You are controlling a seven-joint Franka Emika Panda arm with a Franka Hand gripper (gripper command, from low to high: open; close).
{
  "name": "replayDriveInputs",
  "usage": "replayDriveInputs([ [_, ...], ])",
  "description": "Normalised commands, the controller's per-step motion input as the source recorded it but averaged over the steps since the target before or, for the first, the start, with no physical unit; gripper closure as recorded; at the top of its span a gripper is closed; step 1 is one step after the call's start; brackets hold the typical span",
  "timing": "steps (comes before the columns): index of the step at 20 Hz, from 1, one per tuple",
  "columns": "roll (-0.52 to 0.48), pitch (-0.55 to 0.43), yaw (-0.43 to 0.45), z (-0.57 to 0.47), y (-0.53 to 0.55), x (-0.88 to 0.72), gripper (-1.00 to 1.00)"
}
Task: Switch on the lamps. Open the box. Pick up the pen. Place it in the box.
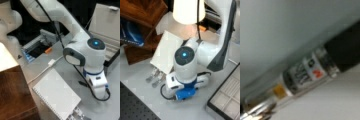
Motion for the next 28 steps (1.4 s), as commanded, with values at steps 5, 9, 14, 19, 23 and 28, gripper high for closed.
replayDriveInputs([
  [5, -0.042, 0.089, -0.153, -0.05, 0.12, -0.11, -1.00],
  [9, -0.015, 0.081, -0.142, -0.07, 0.13, -0.17, 1.00],
  [14, -0.025, 0.042, -0.125, -0.12, 0.10, -0.20, 1.00],
  [19, -0.042, 0.031, -0.102, -0.13, 0.07, -0.24, 1.00],
  [23, -0.057, 0.028, -0.101, -0.13, 0.07, -0.25, 1.00],
  [28, -0.079, 0.027, -0.102, -0.12, 0.10, -0.25, 1.00],
])
